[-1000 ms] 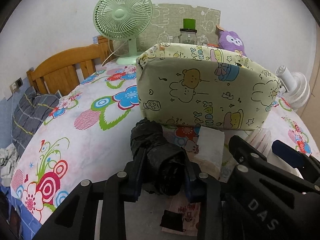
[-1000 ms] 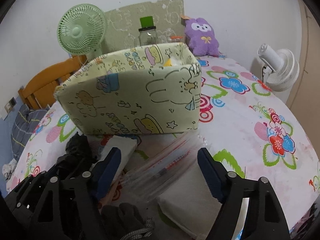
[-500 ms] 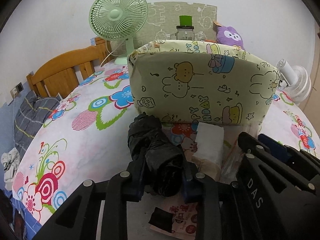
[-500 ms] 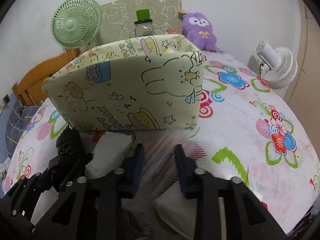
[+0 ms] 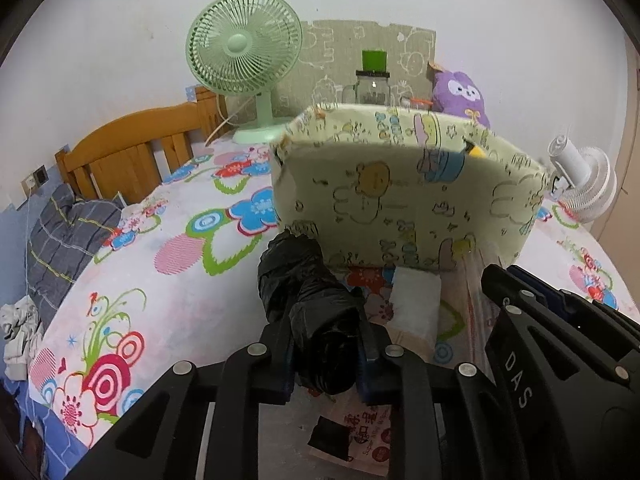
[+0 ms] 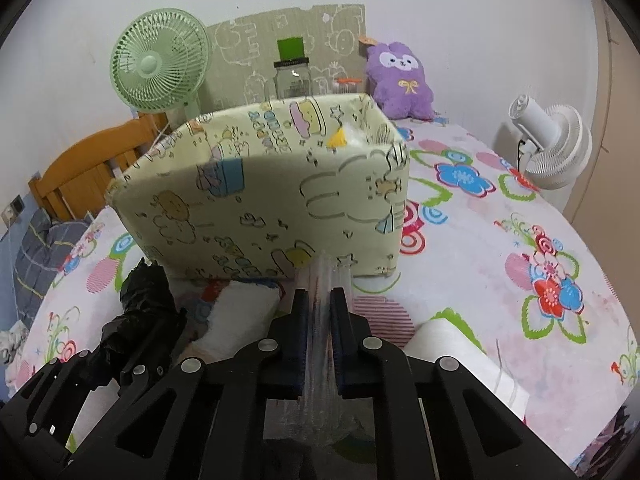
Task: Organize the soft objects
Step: 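Lift the clear plastic bag with the right tool toward the fabric box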
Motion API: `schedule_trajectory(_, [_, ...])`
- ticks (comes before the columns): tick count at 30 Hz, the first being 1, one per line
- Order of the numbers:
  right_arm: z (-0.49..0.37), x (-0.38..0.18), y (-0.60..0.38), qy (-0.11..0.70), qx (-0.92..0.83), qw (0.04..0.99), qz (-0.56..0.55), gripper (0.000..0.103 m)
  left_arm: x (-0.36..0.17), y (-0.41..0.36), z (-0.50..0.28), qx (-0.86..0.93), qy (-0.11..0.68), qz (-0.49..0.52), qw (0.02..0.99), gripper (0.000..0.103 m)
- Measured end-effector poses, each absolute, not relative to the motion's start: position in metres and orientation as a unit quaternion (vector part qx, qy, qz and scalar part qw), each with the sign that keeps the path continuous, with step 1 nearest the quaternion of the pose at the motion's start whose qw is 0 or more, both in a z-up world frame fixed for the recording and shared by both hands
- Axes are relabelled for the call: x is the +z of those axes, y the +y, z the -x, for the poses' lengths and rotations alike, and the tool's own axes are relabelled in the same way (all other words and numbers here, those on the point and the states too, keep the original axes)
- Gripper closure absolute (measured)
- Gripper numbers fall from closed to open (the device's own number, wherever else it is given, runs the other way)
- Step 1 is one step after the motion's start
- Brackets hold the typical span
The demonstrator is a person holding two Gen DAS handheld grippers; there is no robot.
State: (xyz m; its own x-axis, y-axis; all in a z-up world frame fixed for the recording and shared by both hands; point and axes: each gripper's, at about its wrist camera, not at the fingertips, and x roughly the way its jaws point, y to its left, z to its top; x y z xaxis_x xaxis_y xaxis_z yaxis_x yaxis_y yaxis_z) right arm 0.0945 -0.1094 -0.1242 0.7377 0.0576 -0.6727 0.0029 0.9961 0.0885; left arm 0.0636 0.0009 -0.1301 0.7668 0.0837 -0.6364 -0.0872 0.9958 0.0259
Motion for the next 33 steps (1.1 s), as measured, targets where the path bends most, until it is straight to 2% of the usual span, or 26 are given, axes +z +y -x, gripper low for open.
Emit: schedule_trajectory(33, [-0.046, -0.022, -0.11, 0.263, 0.02, 0.964, -0.038, 0.09, -0.042, 0.002, -0.024, 0.003, 0.259, 0.028, 0.966, 0.082])
